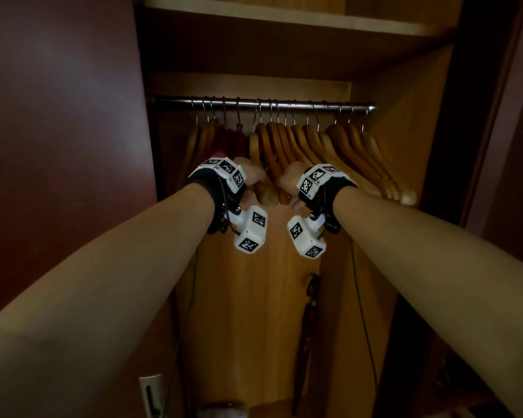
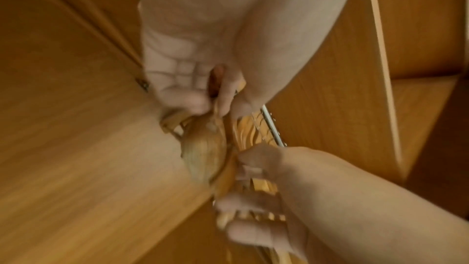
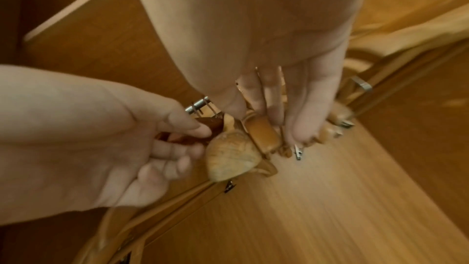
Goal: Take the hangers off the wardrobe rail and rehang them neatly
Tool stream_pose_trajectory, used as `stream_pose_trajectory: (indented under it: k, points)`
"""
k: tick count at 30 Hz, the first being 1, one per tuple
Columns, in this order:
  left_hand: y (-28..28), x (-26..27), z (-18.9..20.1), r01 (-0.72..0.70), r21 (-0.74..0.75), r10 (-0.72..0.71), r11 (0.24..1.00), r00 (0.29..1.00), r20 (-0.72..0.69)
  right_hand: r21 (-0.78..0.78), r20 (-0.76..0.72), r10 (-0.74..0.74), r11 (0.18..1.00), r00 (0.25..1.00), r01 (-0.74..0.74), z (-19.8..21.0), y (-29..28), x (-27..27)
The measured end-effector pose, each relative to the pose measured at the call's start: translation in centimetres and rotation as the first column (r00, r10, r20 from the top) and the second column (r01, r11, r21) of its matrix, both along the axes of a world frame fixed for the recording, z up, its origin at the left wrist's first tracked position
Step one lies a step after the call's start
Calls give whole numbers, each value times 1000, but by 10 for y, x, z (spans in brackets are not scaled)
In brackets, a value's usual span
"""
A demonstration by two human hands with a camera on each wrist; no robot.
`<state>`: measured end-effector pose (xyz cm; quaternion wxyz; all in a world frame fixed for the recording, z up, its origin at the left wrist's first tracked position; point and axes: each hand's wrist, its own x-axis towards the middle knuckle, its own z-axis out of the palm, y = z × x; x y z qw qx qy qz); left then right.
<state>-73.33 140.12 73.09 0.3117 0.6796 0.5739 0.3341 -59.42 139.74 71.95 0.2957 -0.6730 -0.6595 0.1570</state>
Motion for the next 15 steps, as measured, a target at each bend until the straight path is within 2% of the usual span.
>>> stream_pose_trajectory:
  k: [1,3,5,8,12,15]
  points:
    - [-3,-2,-2,-22,30,22,999,1000,20,13,17,-22,1000,1000,22,-3,-2,1]
    - [-6,-3,-8,-23,48,15,999,986,165,42,30,-26,999,999,24,-6,-10,0]
    - [-11,2,-16,25,57,-41,998,954,297,61,12,-60,996,998,59,-10,-31,-1]
    - [-22,17,-27,142,105,-173,984,901,397,68,-39,-106,992,994,109,-16,-63,2]
    - [-45,48,-38,273,103,-291,956,871,395,54,-72,-184,981,980,188,-26,-99,25]
    - [-69,79,-45,406,30,-389,914,850,355,25,-115,-291,955,950,296,-34,-132,49]
